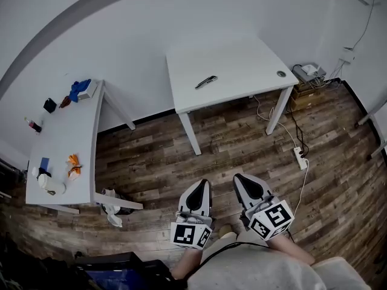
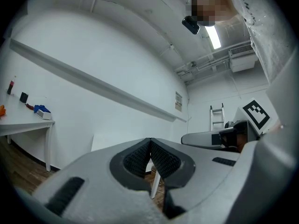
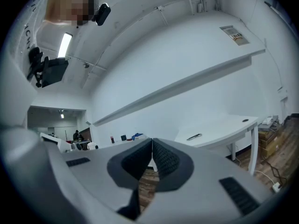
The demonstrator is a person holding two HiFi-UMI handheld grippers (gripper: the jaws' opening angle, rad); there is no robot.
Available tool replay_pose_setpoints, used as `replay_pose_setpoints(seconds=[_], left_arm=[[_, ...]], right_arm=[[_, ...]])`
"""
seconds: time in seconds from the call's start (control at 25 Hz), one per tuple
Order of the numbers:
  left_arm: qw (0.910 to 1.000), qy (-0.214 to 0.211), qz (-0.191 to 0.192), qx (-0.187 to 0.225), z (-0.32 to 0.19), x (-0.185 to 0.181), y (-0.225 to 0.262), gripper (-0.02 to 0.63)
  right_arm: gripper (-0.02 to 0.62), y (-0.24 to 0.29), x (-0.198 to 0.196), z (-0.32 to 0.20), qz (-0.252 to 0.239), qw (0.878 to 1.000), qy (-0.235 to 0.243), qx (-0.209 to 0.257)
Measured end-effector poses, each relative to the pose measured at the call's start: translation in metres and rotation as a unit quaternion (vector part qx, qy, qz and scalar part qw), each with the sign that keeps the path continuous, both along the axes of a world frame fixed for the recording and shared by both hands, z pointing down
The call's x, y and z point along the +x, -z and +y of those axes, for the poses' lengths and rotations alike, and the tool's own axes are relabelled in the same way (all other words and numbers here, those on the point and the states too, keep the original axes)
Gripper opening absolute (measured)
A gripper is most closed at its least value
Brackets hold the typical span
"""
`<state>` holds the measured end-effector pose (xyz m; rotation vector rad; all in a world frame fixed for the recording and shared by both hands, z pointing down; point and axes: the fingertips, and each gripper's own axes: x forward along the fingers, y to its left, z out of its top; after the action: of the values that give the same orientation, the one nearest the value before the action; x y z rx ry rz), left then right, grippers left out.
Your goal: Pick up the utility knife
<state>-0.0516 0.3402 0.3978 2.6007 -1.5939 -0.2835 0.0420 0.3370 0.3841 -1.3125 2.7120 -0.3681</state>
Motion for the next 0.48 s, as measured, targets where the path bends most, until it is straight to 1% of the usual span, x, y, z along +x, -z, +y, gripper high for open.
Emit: replay_pose_setpoints(seconds=[0.28, 0.4, 0.48], left_arm=[[1.0, -0.003, 0.002, -0.004, -0.013, 0.001, -0.006, 0.003], [0.9999, 0.004, 0.007, -0.009, -0.02, -0.003, -0.009, 0.003], [0.9999, 0.008, 0.005, -0.005, -0.028, -0.006, -0.007, 0.003]], right_arm=[[0.008, -0.005, 0.001, -0.011, 0.002, 1.0, -0.006, -0.004], [0.008, -0.008, 0.0, -0.019, 0.003, 1.0, -0.002, -0.008], [0.008, -0.007, -0.001, -0.028, 0.001, 1.0, 0.001, -0.004]])
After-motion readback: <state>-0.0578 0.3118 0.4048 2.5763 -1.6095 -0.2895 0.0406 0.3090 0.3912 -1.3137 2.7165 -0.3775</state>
